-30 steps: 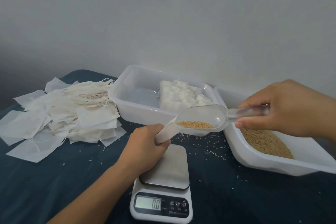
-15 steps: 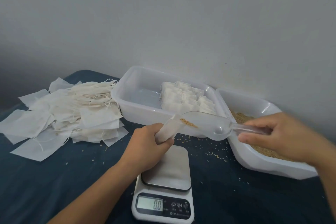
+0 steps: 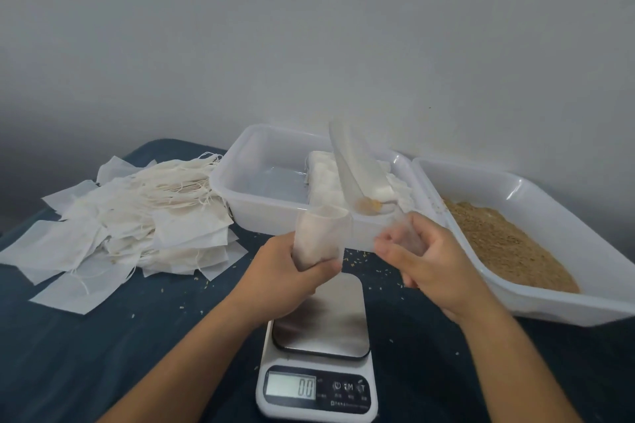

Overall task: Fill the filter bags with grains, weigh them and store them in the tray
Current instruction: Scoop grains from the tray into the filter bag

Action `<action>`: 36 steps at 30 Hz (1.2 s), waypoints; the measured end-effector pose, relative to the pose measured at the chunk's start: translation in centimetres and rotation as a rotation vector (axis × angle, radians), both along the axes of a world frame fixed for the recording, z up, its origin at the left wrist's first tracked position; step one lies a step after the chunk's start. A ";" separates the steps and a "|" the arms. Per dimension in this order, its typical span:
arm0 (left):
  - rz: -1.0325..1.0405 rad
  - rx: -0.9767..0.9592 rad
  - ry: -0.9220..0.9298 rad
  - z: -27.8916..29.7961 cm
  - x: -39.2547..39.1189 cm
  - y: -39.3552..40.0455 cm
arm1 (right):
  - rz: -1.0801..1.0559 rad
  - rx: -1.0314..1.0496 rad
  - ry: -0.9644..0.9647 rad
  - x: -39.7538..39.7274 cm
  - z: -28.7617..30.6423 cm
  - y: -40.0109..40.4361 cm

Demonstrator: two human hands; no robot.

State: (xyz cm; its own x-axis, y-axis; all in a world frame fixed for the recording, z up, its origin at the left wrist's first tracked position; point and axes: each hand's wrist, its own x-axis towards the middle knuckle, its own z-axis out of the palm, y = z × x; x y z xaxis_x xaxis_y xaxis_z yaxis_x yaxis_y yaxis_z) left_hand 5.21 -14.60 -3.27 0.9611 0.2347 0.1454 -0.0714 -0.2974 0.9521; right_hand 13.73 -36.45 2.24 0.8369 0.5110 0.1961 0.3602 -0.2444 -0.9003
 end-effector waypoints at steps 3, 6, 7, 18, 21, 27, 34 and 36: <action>-0.102 0.024 -0.009 0.0 -0.1 0.0 | 0.073 0.061 -0.007 0.0 -0.7 2.8; -0.193 0.043 -0.032 -0.2 -0.2 0.0 | 0.040 0.113 -0.074 0.1 -1.4 4.0; -0.221 0.025 -0.042 -0.2 -0.2 0.0 | 0.026 0.134 -0.093 0.1 -1.6 4.1; -0.137 -0.182 -0.274 0.1 0.0 0.8 | 0.012 0.207 -0.111 -1.3 -2.7 2.8; -0.215 -0.148 -0.185 0.3 -0.1 1.0 | 0.010 0.159 -0.099 -1.7 -2.9 2.3; -0.085 0.067 -0.058 -0.6 0.7 1.4 | -0.015 0.003 -0.040 -0.9 -4.3 2.8; 0.196 0.274 0.009 -1.7 1.3 2.8 | -0.148 -0.048 -0.035 0.1 -4.9 2.5; 0.279 0.281 0.012 -1.7 1.4 3.1 | -0.196 -0.002 -0.036 -0.1 -4.4 2.4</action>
